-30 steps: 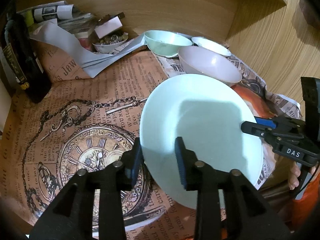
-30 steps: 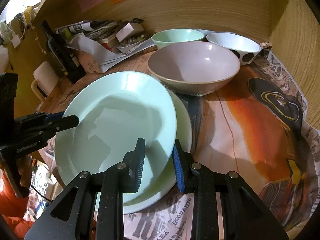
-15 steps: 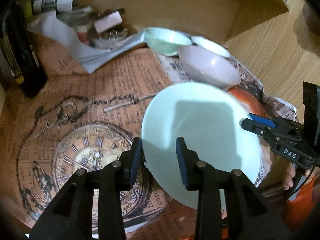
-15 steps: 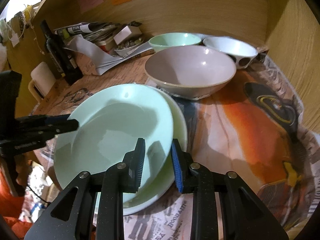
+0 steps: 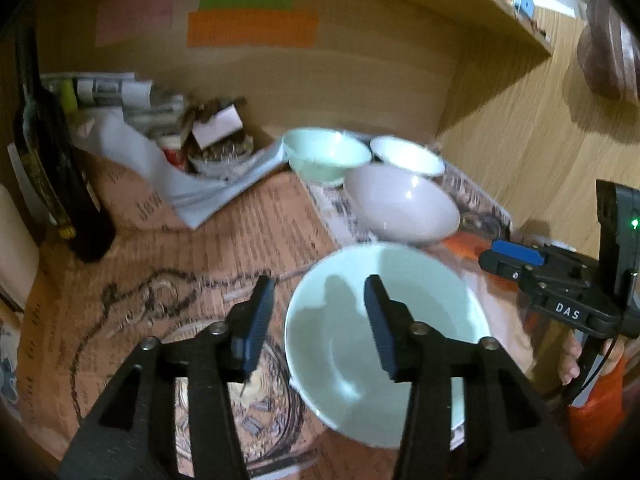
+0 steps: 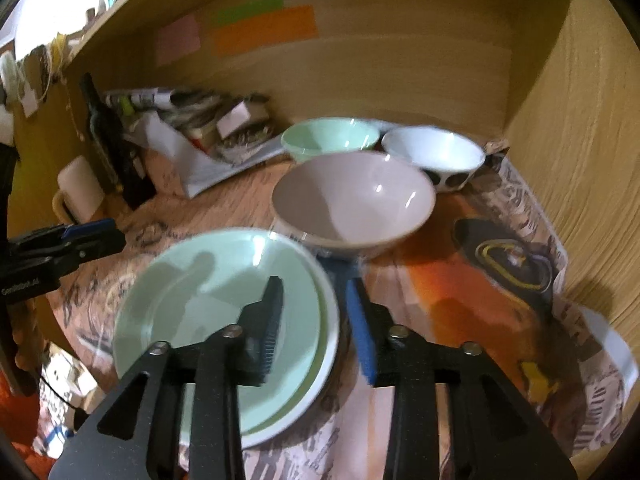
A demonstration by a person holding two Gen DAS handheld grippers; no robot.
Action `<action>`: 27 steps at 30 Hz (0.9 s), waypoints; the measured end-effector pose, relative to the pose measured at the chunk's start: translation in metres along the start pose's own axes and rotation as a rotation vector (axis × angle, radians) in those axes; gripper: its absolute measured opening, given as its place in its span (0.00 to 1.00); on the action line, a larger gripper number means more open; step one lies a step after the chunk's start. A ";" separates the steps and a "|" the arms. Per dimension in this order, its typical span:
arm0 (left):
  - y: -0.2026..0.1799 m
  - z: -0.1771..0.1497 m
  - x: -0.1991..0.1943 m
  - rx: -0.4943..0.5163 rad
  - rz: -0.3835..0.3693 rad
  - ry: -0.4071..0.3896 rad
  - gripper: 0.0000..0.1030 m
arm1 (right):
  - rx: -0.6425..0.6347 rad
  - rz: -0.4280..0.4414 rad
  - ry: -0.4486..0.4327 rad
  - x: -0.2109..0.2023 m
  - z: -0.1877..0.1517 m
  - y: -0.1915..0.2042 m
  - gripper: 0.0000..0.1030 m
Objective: Organize plates and bowls
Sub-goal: 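Withdraw the left tool and move it to the pale pink bowl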
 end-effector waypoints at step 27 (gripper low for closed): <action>-0.018 0.085 0.127 0.027 -0.044 0.091 0.84 | 0.186 -0.093 -0.037 0.063 0.042 -0.070 0.63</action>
Point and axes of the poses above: each gripper's, at about its wrist camera, not at the fingertips, and x roughly the way its jaws point, y to its left, z to its top, the point moved 1 cm from there along x, roughly the way its jaws point
